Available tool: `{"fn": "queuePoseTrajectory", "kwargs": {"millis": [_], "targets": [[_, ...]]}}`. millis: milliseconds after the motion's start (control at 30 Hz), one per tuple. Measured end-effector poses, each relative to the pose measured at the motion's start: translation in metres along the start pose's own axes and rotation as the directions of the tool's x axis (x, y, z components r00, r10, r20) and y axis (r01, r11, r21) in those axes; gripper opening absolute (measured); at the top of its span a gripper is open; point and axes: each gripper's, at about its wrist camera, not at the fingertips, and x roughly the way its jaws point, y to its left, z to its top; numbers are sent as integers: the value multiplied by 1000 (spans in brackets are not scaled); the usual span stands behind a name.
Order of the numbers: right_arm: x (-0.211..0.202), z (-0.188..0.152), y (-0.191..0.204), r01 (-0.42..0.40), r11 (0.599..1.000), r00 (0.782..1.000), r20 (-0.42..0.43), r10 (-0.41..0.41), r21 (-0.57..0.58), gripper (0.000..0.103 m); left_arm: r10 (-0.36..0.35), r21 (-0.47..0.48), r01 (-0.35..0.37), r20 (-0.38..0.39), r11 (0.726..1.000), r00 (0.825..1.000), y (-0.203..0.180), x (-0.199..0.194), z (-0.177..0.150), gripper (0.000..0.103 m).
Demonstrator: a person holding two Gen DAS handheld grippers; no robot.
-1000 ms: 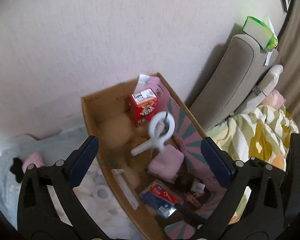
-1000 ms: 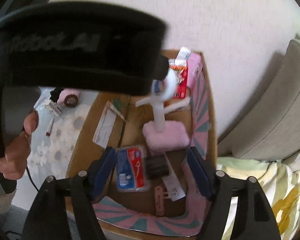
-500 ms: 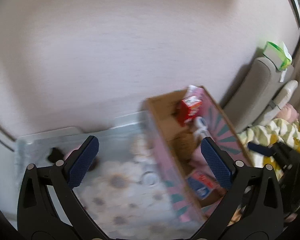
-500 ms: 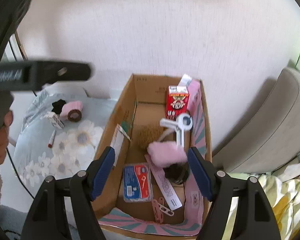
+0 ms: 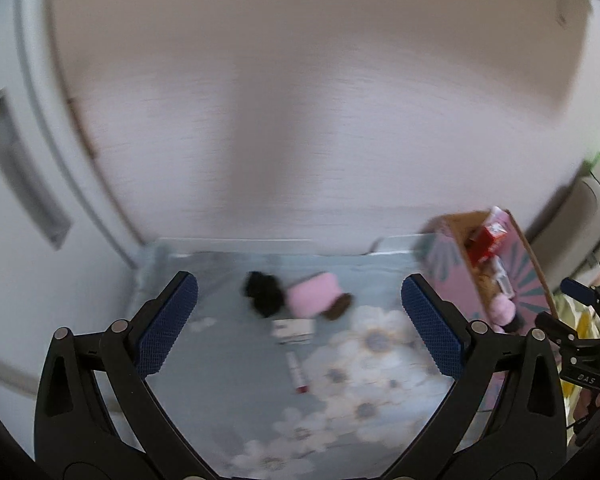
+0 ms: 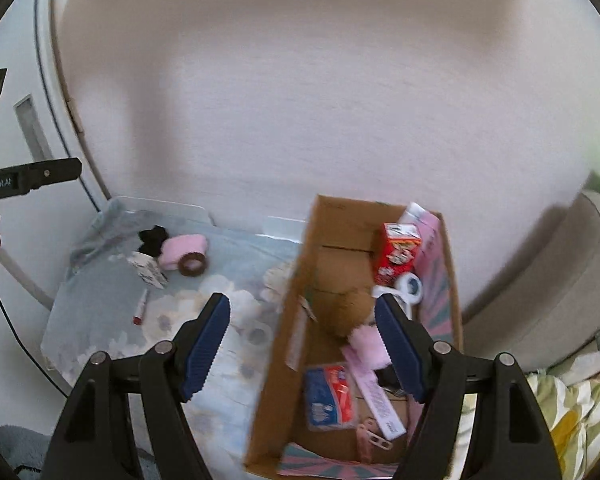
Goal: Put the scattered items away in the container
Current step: 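Return both grippers to the white box and red-capped tube on the blanket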
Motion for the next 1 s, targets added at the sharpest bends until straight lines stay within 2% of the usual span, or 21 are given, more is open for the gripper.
{"fn": "queuePoseTrajectory", "kwargs": {"millis": [133, 333, 467, 600, 733, 1000], "targets": [[2, 5, 27, -19, 999, 1000, 8, 20, -36, 71, 30, -45, -30, -4, 999, 1000, 34, -7, -8, 102], [15, 7, 64, -54, 996, 998, -20, 52, -75, 71, 44, -67, -46, -30, 997, 999, 63, -7, -23, 102], [29, 3, 85, -74, 993, 996, -53, 70, -97, 71, 16, -73, -22, -78, 997, 997, 74, 5, -35, 102], [44, -7, 104, -88, 990, 994, -78, 80, -108, 71, -44, -59, 37, -132, 998, 990, 67, 25, -49, 102], [58, -25, 128, -95, 986, 992, -92, 83, -136, 71, -81, -5, 81, -177, 997, 981, 48, 52, -60, 102], [93, -61, 167, -110, 982, 990, -108, 94, -153, 71, -152, 41, 169, -266, 985, 952, 12, 130, -83, 102]]}}
